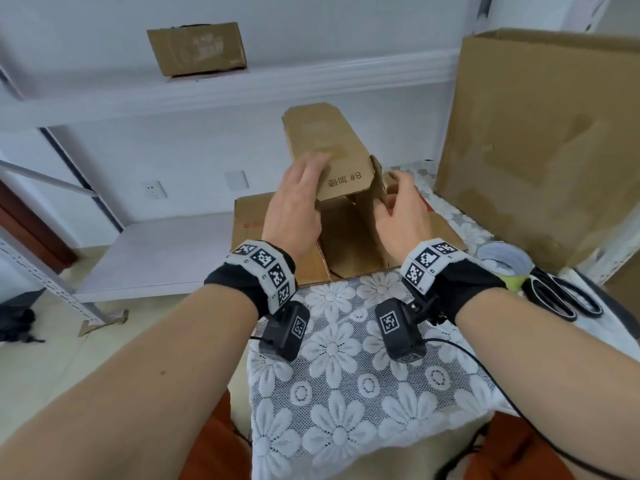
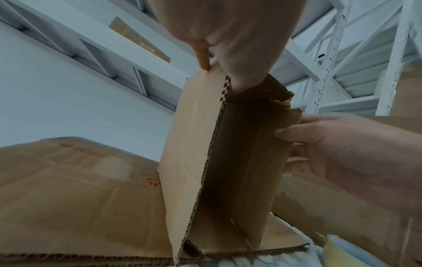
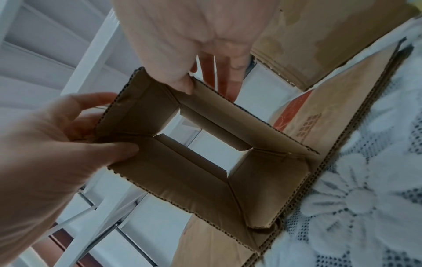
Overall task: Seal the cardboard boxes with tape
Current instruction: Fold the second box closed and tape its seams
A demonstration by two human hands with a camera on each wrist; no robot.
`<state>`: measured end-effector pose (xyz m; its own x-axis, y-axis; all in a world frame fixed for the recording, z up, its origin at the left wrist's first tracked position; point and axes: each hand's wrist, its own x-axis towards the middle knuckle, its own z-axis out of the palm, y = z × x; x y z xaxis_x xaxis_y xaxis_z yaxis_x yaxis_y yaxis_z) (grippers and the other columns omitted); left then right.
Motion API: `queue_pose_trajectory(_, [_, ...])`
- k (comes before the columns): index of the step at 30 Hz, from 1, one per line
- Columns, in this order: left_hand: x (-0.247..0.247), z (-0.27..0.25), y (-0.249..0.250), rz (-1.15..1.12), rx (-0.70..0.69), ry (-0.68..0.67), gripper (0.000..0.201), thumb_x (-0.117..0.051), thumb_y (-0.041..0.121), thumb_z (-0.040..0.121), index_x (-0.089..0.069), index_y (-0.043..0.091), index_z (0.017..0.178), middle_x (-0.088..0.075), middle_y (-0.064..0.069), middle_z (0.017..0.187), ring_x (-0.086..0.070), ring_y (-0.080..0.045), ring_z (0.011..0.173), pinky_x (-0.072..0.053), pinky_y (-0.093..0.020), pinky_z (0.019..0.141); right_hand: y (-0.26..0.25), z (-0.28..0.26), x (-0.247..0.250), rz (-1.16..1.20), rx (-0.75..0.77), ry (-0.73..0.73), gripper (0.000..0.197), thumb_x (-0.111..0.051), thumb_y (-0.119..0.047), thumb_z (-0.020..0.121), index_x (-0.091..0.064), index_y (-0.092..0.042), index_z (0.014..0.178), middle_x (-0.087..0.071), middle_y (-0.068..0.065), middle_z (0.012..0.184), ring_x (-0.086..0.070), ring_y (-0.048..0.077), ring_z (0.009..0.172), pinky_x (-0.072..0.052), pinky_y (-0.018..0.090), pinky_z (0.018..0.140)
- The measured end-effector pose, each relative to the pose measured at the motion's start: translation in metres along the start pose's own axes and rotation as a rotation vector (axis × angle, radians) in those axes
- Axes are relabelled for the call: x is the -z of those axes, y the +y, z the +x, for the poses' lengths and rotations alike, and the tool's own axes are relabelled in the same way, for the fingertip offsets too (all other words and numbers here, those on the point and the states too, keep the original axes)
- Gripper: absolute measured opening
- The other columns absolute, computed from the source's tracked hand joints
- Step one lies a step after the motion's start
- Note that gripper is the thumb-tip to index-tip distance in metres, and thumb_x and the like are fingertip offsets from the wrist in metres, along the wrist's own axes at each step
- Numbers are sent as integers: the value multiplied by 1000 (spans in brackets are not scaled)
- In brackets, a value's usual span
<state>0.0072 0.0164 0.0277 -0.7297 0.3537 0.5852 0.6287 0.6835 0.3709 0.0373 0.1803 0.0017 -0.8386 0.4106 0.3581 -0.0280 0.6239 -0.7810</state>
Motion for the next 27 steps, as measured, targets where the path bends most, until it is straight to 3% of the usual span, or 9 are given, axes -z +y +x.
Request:
queue_pose_trajectory(2, [-1,-1,-1,8,-8,3,64,-53,-18,79,-45,12,135,-39,-4,150,-40,-18,136,-27,-17,111,-4,2,1,-34,69,35,56,-56,-11,91,-32,-14,142,-49,5,134,-53,20,118,-47,37,96])
queue_pose_trajectory(4, [0,0,-2,36,-31,-12,52,-52,-15,82,-49,8,129,-35,-4,152,-40,-19,135,-26,-12,103,-10,5,5,-92,171,69,64,-53,-3,90,-27,-17,146,-42,9,136,-48,22,121,-46,35,96])
queue_pose_trajectory(7, [2,4,-3,64,-68,-45,44,-52,-10,87,-53,6,128,-33,-6,151,-39,-21,136,-31,-19,106,-20,12,11,-202,339,56,82,-48,15,81,-26,-27,147,-35,10,138,-43,25,121,-46,33,88])
queue_pose_trajectory(10, [4,5,-7,85,-80,-28,42,-53,-8,88,-57,6,128,-40,-8,146,-41,-22,134,-35,-23,105,-19,17,17,-310,447,-9,82,-47,22,75,-38,-24,143,-32,8,146,-36,27,129,-43,35,95])
queue_pose_trajectory(15, [1,4,-10,81,-106,-20,43,-55,-9,87,-59,4,128,-44,-9,144,-44,-22,132,-28,-16,107,-12,18,21,-377,469,-59,65,-47,14,79,-45,-15,137,-39,2,146,-36,25,130,-35,36,107])
queue_pose_trajectory(20, [-1,9,-6,79,-151,-54,45,-54,-11,85,-61,4,127,-47,-10,141,-47,-24,129,-29,-16,104,-30,29,23,-556,574,-37,40,-57,-3,86,-52,-10,125,-40,5,147,-32,27,134,-36,44,103])
queue_pose_trajectory(23, [-1,12,-5,77,-193,-96,49,-54,-13,83,-60,5,128,-48,-10,141,-50,-26,125,-38,-25,104,-36,34,23,-606,602,-125,49,-54,5,85,-48,-10,132,-40,5,147,-31,27,137,-34,43,106])
queue_pose_trajectory(27, [5,11,-6,173,-222,-116,63,-55,-13,82,-51,12,139,-50,-9,138,-51,-27,122,-48,-34,93,-29,31,25,-577,595,-140,57,-48,13,83,-47,-8,136,-45,10,144,-37,29,133,-31,42,107])
